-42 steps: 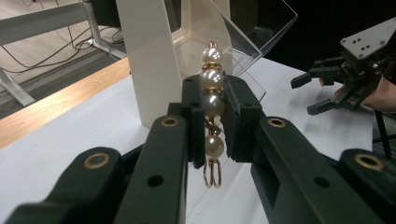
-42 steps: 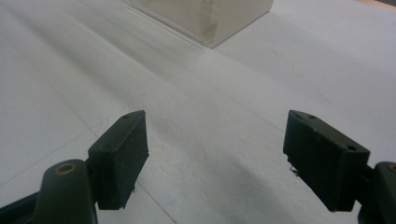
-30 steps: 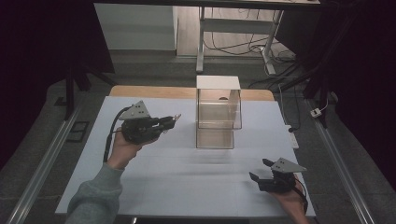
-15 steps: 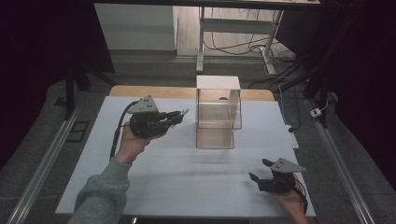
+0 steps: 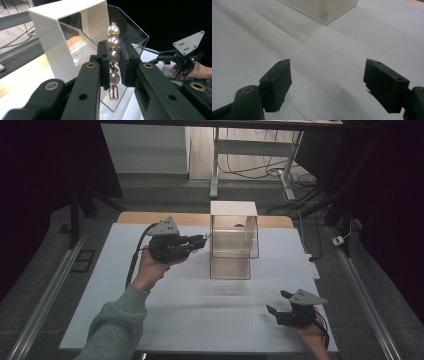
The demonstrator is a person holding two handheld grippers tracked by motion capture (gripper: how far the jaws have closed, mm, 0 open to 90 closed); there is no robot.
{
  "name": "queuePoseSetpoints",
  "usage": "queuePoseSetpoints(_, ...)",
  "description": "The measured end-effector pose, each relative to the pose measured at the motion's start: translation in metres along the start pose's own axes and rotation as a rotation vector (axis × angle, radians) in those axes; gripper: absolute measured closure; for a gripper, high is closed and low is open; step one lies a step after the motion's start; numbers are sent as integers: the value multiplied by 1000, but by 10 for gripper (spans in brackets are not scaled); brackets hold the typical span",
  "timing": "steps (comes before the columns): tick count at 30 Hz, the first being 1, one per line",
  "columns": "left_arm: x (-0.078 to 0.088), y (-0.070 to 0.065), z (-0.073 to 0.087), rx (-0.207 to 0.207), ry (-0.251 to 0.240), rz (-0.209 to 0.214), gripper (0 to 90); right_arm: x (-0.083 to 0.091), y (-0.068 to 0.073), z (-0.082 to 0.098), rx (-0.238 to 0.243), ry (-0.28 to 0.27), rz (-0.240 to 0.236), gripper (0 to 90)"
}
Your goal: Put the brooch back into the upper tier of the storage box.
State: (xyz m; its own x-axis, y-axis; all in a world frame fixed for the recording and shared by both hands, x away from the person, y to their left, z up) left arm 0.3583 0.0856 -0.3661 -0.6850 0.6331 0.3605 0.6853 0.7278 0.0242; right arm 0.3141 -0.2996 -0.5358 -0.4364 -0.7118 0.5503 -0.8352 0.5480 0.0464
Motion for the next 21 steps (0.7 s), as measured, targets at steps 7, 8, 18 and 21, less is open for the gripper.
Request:
queuePoseSetpoints(7, -10, -5, -6, -7, 7, 13, 789, 0, 0, 0, -1, 1, 0, 217)
queuePoseSetpoints(8, -11, -5, -7, -9, 7, 13, 789, 0, 0, 0, -1, 1, 0, 217)
queuePoseSetpoints(18, -23, -8, -17, -3, -3, -3, 788, 0, 0, 0, 1, 0, 0, 217)
queuePoseSetpoints(21, -29, -10, -23, 2, -7, 4, 788, 0, 0, 0, 0, -1, 0, 217)
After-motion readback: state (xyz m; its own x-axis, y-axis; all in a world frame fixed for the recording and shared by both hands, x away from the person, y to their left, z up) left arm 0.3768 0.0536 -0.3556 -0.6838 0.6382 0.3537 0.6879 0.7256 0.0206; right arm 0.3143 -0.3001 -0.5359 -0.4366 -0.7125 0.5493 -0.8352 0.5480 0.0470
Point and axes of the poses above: each handheld gripper's, and its own axes: x roughly backward along the jaws, z roughly out of its underside, y roughly to its left, the point moved 3 cm from there along -x, roughly forward along the jaws, and after that the axes turned 14 degrees about -z, right-handed, at the moved point
